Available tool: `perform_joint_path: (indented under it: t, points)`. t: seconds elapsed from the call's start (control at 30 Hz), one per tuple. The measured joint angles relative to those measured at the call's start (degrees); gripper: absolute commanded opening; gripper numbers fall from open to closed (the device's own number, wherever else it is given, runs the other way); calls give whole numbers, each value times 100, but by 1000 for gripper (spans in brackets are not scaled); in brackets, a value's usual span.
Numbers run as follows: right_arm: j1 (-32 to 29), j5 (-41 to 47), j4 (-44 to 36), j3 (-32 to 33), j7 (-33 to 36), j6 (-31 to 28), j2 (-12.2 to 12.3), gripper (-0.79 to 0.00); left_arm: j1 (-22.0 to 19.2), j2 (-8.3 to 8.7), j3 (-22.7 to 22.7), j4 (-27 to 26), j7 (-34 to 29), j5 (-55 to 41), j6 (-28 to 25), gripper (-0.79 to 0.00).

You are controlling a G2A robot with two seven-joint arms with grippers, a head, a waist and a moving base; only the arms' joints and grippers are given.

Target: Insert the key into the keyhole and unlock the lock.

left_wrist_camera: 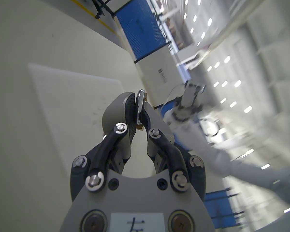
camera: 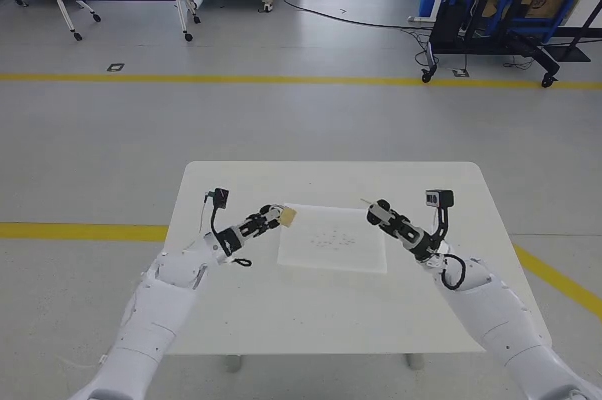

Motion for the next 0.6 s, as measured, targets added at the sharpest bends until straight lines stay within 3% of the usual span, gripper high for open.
perform_joint_path:
  t: [0.23, 0.6]
  points:
    - [508, -487, 67, -599, -1127, 1013, -361, -785, -700, -267, 422, 992, -1402, -1859, 1623, -785]
    - [598, -660, 85, -686, -1080, 1059, -394, -785, -747, -284, 454, 1056, -1366, -1885, 1638, -785]
